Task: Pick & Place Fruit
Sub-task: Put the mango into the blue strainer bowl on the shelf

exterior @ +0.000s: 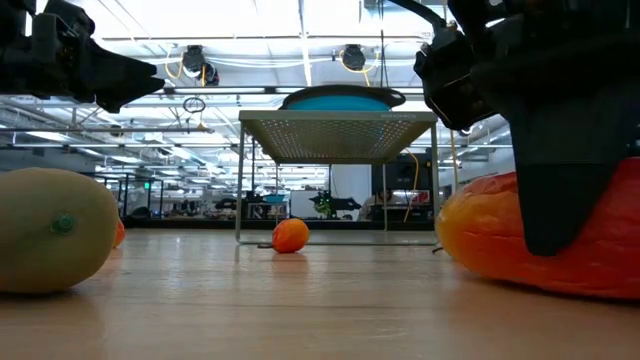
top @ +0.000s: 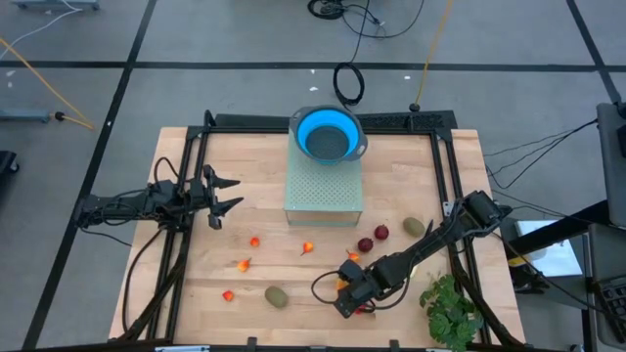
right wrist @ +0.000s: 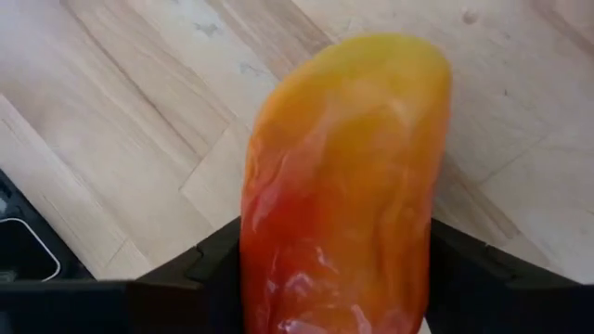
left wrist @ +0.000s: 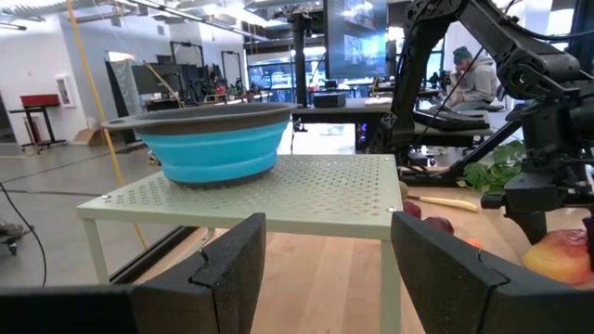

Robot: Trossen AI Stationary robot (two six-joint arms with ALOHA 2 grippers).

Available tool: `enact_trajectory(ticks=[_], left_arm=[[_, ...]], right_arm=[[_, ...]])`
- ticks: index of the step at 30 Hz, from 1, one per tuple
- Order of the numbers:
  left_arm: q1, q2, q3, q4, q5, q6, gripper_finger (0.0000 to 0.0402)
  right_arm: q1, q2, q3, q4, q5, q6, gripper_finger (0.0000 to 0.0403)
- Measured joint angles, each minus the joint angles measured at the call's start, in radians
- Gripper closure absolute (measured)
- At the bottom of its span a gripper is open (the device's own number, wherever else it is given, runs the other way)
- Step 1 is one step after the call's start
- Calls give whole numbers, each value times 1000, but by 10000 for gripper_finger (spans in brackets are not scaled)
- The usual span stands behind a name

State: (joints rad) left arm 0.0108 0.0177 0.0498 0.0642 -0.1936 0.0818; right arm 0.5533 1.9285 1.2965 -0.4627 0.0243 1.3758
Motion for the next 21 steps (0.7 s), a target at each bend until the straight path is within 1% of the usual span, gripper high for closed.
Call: enact_trajectory(ticks=[3, 10, 16, 21], left_arm=[[0, 0, 0, 0, 0, 0, 167], [0, 0, 0, 0, 0, 0, 167], [0, 0, 0, 0, 0, 0, 167], [0, 0, 0, 0, 0, 0, 167]], right_arm=[[-1, -37, -2, 14, -2, 0, 171], [1, -193, 0, 22, 5, -8, 177], [1, -334, 0, 14, 70, -34, 172], [1, -434, 1, 16, 132, -49, 177]])
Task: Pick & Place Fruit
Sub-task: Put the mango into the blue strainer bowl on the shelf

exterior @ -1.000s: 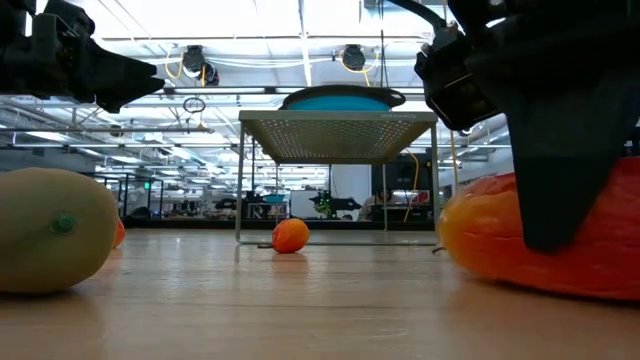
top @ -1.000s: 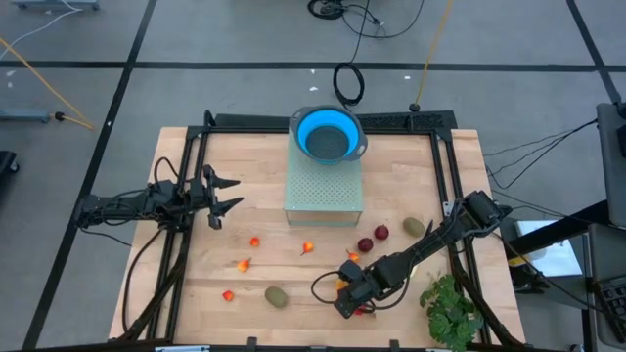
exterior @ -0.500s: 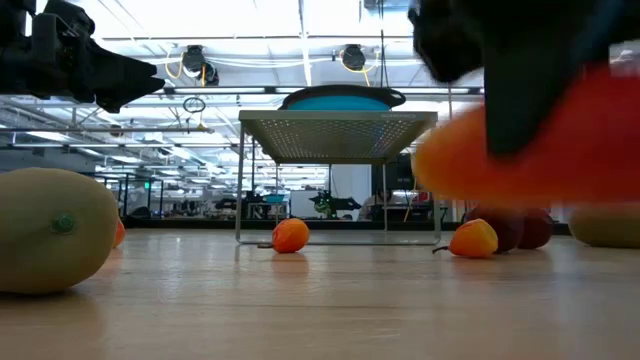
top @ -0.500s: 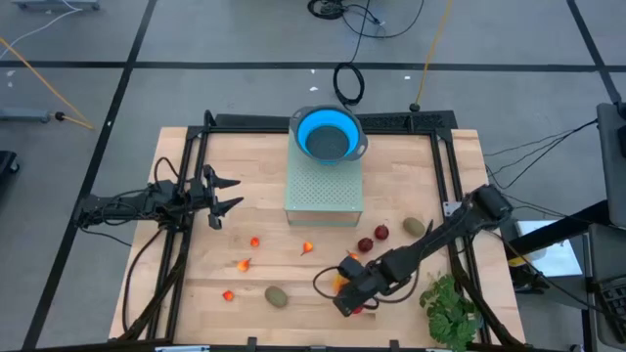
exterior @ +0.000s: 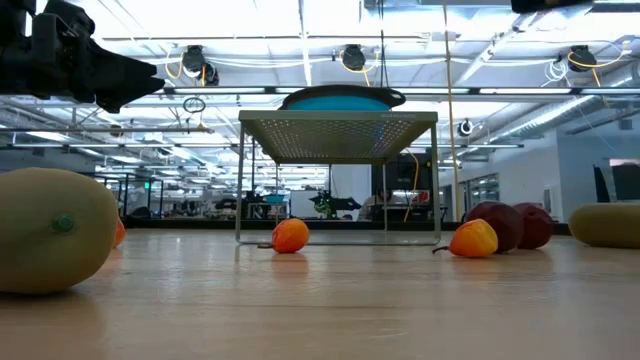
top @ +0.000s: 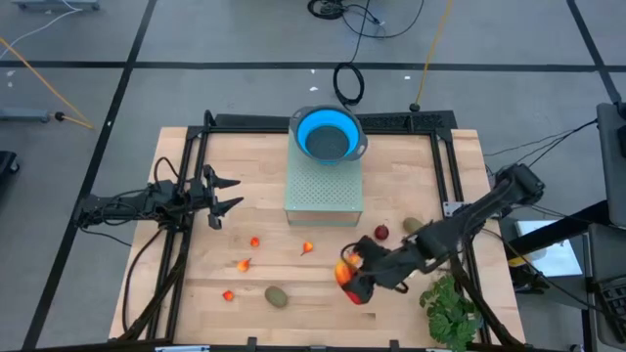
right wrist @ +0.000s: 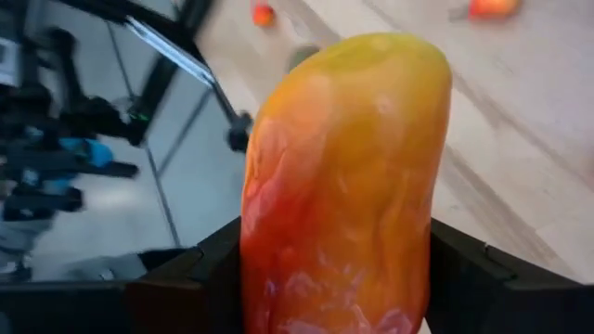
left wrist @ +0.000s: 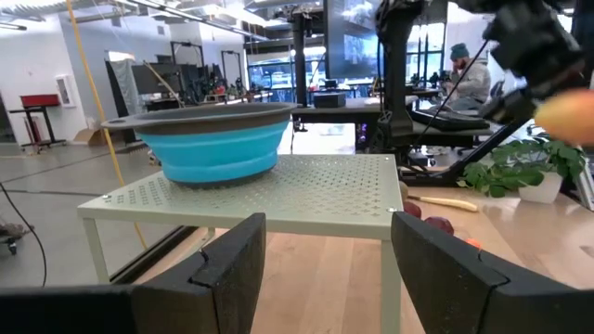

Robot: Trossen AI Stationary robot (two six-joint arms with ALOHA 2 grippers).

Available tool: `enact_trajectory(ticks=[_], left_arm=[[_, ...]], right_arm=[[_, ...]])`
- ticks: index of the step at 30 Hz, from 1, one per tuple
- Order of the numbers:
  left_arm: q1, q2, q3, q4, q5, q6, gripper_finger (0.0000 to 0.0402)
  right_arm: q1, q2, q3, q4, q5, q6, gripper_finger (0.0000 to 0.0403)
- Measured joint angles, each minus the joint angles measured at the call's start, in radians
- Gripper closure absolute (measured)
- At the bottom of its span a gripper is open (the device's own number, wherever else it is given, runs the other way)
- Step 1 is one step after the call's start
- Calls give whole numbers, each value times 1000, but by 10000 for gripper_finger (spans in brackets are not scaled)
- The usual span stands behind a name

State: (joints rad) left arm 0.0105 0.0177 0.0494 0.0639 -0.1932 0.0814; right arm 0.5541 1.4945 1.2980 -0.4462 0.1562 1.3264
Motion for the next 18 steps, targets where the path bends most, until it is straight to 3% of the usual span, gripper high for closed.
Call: enact_trajectory(ticks=[9, 18], left_arm=[[0, 0, 0, 0, 0, 0, 167], [0, 0, 0, 1, 0, 0, 167]], right_arm=[[4, -109, 1, 0, 52, -4, 176], [4, -123, 1, 3, 80, -13, 173]])
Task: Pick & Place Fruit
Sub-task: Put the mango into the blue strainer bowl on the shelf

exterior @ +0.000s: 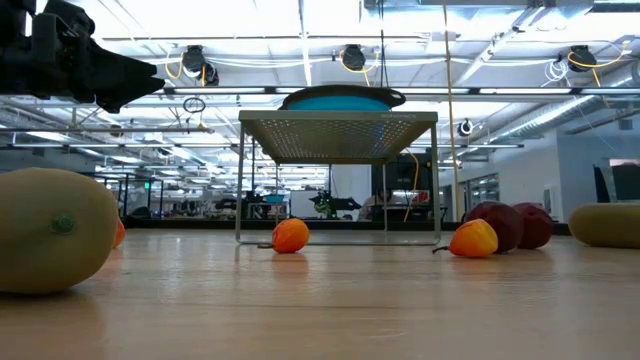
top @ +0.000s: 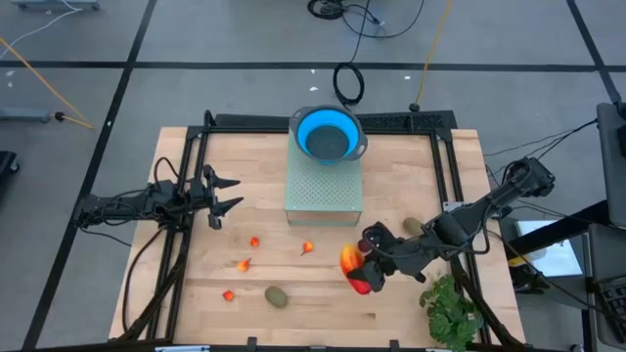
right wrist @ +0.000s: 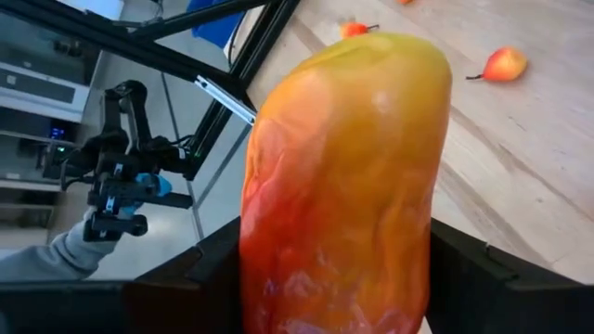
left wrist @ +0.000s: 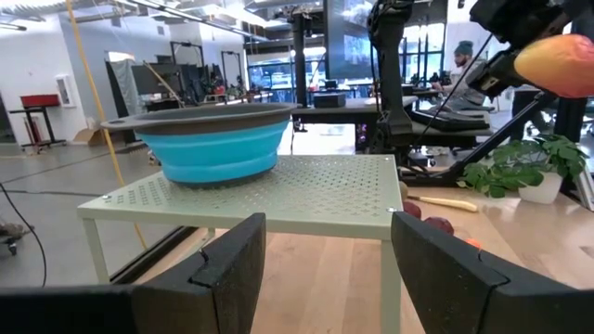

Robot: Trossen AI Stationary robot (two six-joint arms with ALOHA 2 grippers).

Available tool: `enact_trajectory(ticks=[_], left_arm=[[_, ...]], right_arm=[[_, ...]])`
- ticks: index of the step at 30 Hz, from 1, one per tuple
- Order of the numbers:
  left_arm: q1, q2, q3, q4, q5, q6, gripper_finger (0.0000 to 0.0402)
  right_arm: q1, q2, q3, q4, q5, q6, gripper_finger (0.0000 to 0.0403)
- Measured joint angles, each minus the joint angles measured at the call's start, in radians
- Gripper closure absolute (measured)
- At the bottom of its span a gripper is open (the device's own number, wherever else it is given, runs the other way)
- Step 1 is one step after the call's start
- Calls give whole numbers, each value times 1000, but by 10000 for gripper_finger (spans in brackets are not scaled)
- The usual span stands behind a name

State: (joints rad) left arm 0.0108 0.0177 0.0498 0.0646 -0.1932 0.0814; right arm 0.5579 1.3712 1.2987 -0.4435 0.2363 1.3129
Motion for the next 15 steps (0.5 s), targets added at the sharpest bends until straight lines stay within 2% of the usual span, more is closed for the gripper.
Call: enact_trajectory(ticks=[4, 15], left_arm=[[0, 0, 0, 0, 0, 0, 167], [0, 0, 0, 0, 0, 0, 167]], right_arm=[[0, 0, 0, 47, 48, -77, 175], [-10, 0, 0, 138, 328, -580, 172]])
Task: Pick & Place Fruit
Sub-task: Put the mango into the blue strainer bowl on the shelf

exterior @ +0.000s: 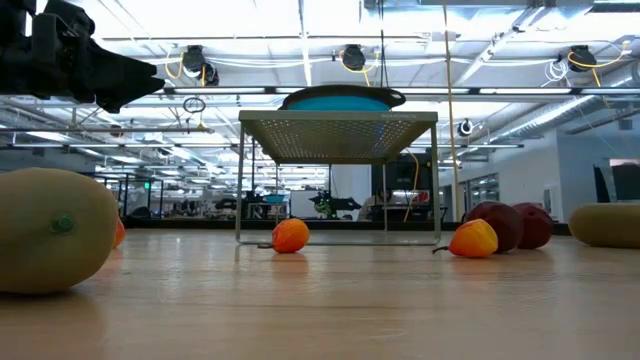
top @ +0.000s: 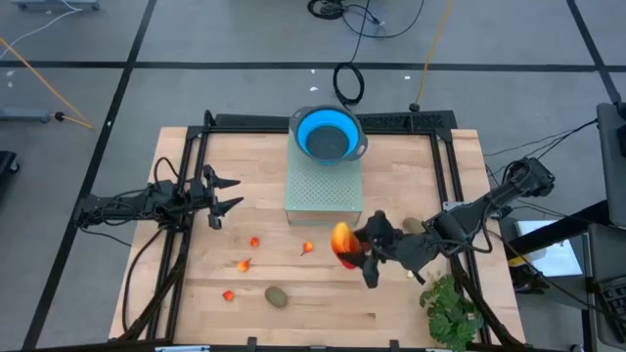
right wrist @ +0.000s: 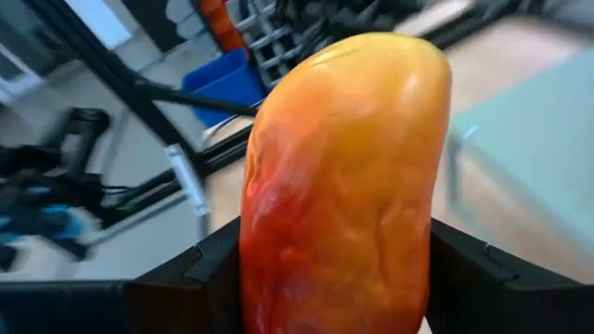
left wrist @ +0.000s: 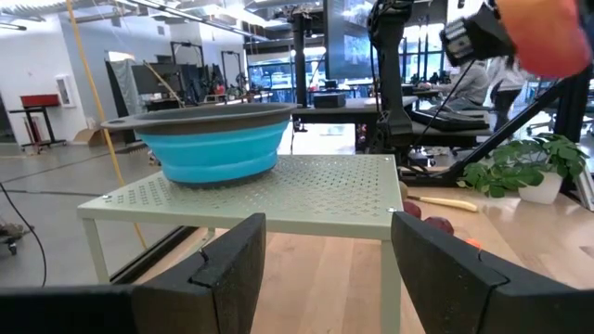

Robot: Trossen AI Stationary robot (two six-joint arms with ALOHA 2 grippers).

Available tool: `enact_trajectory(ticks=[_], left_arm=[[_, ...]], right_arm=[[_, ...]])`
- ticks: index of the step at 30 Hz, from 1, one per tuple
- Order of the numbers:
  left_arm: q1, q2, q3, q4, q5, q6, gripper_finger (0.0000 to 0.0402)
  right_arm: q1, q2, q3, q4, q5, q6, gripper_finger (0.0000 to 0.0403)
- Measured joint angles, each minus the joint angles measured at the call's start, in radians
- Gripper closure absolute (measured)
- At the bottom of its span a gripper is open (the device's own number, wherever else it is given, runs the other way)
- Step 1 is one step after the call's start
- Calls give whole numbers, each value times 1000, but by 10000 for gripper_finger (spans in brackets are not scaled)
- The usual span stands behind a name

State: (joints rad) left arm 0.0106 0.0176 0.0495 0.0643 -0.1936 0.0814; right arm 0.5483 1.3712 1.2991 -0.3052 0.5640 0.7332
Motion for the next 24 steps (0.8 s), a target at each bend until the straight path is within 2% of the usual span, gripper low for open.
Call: enact_trajectory(ticks=[9, 16, 24], left_arm=[[0, 0, 0, 0, 0, 0, 167], [0, 0, 0, 0, 1, -8, 167], [0, 0, 0, 0, 1, -17, 167]], right_arm=[[0, 0, 0, 3, 174, -297, 165], [-17, 0, 0, 3, 248, -557, 163], [-88, 0, 0, 17, 304, -902, 162]])
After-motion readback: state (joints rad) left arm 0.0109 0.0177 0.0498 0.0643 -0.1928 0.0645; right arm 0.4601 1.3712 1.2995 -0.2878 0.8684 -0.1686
